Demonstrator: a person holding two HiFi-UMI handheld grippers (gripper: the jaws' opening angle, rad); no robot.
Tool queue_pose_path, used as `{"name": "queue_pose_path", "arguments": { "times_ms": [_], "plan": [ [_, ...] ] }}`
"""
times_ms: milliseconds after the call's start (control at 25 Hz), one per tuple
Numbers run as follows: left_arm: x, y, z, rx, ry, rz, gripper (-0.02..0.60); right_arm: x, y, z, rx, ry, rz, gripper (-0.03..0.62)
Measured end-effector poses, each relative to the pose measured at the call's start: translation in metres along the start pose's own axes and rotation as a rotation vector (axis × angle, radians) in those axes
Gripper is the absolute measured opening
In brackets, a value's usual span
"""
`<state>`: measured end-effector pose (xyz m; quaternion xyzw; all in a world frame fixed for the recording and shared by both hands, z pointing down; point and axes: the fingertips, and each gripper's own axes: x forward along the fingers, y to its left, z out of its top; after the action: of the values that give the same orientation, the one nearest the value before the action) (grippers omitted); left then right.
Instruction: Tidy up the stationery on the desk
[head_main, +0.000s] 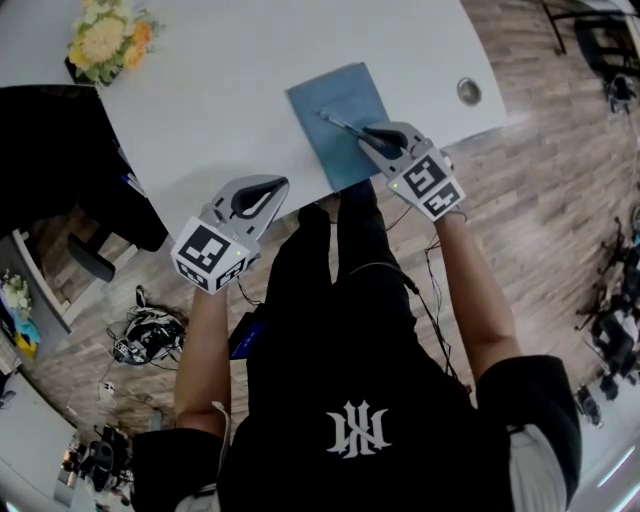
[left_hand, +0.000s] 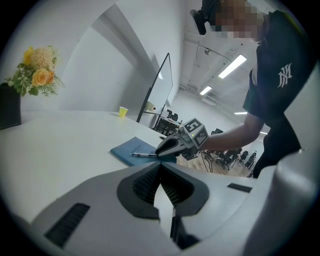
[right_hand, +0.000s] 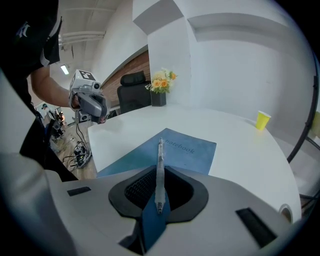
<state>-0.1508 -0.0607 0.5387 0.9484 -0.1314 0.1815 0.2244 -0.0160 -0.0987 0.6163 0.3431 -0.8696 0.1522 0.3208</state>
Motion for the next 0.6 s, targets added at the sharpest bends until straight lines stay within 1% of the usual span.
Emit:
{"name": "queue_pose_path", "arguments": {
  "times_ms": [200,440,600],
  "plan": [
    [0.000,-0.004,-0.002,0.004,0.001,-0.004,0.003,0.002,0.001,-0.004,-0.007,0.019,-0.027,0.072],
    [0.003,-0.008,0.003,0.024,0.000,-0.013,0.003,0.004,0.002,-0.007,-0.029,0.045,-0.025,0.073],
    [0.000,-0.009,0.010,0.032,-0.013,-0.011,0.003,-0.003,0.000,0.000,-0.025,0.026,-0.039,0.098]
  ]
}}
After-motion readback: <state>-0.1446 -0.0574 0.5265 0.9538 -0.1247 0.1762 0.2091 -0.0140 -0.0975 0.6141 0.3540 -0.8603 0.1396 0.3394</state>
